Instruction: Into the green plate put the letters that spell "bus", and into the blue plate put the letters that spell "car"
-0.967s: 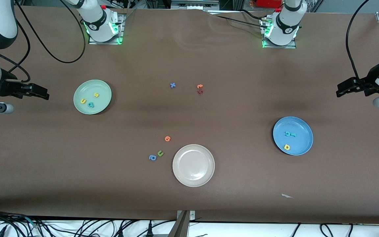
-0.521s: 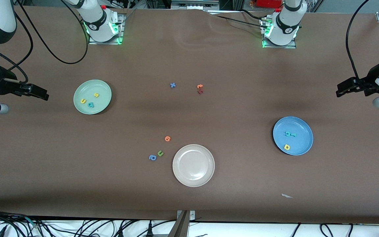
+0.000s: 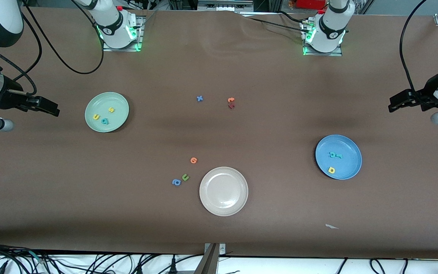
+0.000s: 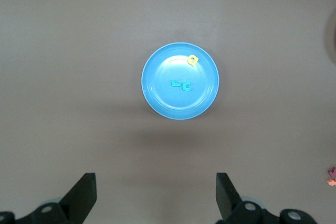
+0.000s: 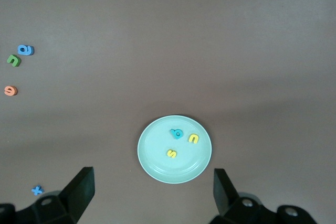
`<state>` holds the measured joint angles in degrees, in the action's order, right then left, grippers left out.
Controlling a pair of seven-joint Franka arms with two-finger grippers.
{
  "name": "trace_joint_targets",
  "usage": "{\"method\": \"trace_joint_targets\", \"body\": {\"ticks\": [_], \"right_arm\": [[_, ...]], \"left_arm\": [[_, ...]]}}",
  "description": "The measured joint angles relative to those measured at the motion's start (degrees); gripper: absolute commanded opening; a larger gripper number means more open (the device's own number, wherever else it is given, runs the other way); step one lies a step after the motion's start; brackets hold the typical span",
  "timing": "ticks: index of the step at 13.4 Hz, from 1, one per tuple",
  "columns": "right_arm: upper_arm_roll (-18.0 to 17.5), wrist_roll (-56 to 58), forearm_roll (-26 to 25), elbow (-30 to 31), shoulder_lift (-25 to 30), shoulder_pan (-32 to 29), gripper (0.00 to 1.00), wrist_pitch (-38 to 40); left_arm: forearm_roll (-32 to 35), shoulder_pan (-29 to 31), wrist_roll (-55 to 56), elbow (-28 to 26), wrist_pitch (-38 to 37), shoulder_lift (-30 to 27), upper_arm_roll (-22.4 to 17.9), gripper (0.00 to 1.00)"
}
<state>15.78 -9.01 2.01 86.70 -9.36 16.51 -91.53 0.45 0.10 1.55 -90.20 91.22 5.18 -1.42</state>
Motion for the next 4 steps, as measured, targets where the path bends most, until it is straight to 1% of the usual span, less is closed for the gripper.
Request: {"method": "trace_joint_targets", "body": {"ticks": [4], "right_arm": [[0.0,-0.37,0.0,-0.41,-0.02,0.35,1.0,0.0]], "left_arm": [[0.0,0.0,-0.01,0.0,0.0,0.0,0.01,1.0]]}}
